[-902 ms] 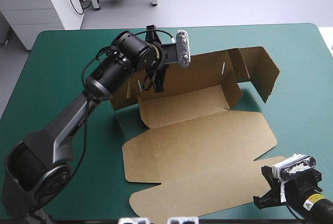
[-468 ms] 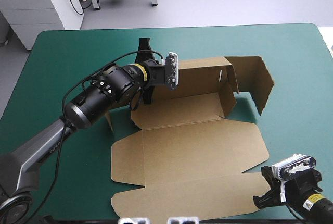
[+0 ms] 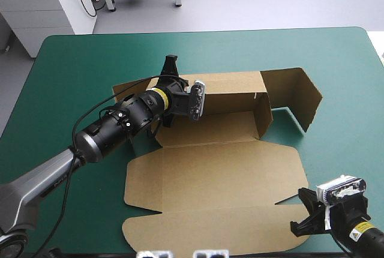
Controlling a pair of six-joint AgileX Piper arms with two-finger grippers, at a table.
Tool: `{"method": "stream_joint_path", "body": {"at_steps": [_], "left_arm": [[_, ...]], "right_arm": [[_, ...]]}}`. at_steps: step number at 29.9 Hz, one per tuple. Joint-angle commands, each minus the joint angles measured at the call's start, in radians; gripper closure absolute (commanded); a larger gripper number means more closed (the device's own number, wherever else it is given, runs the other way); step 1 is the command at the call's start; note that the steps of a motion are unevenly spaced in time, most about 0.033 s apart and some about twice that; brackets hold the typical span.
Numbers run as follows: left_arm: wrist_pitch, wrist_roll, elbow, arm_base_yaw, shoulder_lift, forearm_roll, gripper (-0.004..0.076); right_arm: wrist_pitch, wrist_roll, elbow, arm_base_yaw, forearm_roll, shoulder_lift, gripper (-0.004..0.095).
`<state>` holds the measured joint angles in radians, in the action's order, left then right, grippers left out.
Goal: Fold the box
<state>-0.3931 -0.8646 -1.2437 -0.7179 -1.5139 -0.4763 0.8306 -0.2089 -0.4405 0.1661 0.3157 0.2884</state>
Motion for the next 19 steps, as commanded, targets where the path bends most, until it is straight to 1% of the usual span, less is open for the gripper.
{"method": "stream_joint_path", "body": {"at_steps": [1, 4, 7, 12, 15, 19], "left_arm": [[0.083, 0.009, 0.026, -0.003, 0.057, -0.061, 0.0733], [0.129, 0.009, 0.066, -0.003, 0.071, -0.089, 0.0733], [0.129, 0.01, 0.09, -0.003, 0.078, -0.102, 0.0733], [0.143, 0.052, 0.111, -0.003, 0.082, -0.102, 0.0733], [0.143, 0.052, 0.111, -0.003, 0.082, -0.102, 0.0733], [0.134, 0.068, 0.111, -0.003, 0.082, -0.094, 0.0733]], "right_arm": [[-0.088, 0.001, -0.038, -0.002, 0.022, 0.015, 0.0925], [-0.105, 0.005, -0.069, -0.002, 0.019, 0.035, 0.0925], [-0.123, 0.012, -0.121, -0.002, 0.019, 0.069, 0.0924], [-0.126, 0.004, -0.245, -0.002, 0.002, 0.196, 0.092], [-0.136, -0.004, -0.327, -0.002, -0.037, 0.281, 0.092], [-0.188, 0.022, -0.449, -0.002, -0.089, 0.397, 0.092]]}}
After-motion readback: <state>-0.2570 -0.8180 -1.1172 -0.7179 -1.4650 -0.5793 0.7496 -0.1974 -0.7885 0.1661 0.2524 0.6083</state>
